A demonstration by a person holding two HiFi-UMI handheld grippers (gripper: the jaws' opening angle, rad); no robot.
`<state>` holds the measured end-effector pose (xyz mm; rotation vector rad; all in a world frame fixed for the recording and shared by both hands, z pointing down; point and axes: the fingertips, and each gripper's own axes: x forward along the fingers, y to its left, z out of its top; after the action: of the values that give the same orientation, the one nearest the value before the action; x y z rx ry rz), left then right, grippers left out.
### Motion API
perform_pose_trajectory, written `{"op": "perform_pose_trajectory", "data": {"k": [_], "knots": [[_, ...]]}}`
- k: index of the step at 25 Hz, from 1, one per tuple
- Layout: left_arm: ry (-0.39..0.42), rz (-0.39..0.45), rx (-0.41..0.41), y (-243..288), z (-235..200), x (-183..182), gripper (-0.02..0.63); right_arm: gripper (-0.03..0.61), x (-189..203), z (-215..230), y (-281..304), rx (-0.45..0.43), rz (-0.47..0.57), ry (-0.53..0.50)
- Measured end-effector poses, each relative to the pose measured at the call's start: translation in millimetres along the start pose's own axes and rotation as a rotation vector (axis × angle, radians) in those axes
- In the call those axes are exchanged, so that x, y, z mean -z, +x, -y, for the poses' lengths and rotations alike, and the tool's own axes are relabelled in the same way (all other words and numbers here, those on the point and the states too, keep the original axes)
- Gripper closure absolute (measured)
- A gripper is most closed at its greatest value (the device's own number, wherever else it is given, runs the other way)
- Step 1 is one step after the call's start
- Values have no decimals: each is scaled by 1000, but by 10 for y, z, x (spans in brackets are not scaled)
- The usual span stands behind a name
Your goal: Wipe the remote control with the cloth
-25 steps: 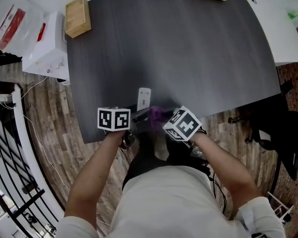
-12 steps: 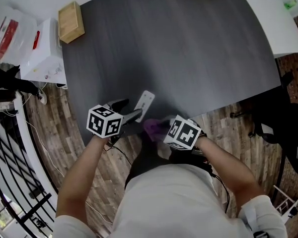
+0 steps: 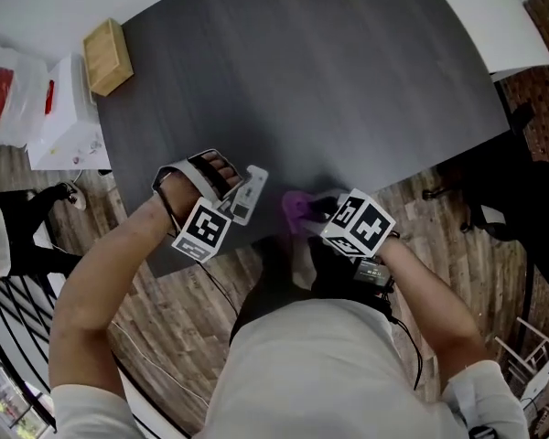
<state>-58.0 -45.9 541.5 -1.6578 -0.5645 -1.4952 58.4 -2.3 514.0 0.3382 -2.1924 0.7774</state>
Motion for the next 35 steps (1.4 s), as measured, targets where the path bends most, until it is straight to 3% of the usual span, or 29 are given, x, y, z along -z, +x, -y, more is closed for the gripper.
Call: {"op": "perform_pose_trajectory", "data": {"k": [4, 8, 13, 17, 19, 21, 23, 27, 31, 35], "knots": [[242, 7, 87, 125, 59, -153, 249, 471, 86, 55, -80, 27, 30, 44], [362, 10, 164, 246, 132, -289, 244, 471, 148, 59, -95, 33, 51, 76], [345, -35, 284, 330, 165, -277, 245, 471, 199, 102, -116, 46, 67, 101], [292, -59, 285, 345, 152, -257, 245, 471, 189, 163, -147, 52, 76, 106], [136, -69, 293, 349, 138, -191, 263, 471, 163, 183, -157, 54, 78, 104], [-100, -73, 318, 350, 115, -112, 272, 471, 141, 188, -168, 56, 78, 103], [-377, -33, 343, 342, 89, -74, 280, 471, 130, 187, -179, 59, 79, 104], [-1007, 109, 389, 272, 17, 90, 329, 471, 64, 262, -165, 77, 97, 110], [-1584, 451, 420, 165, -199, 29, 348, 471, -39, 458, -246, 121, 140, 126], [-2005, 866, 383, -33, -431, 21, 359, 471, -160, 579, -294, 147, 163, 127]]}}
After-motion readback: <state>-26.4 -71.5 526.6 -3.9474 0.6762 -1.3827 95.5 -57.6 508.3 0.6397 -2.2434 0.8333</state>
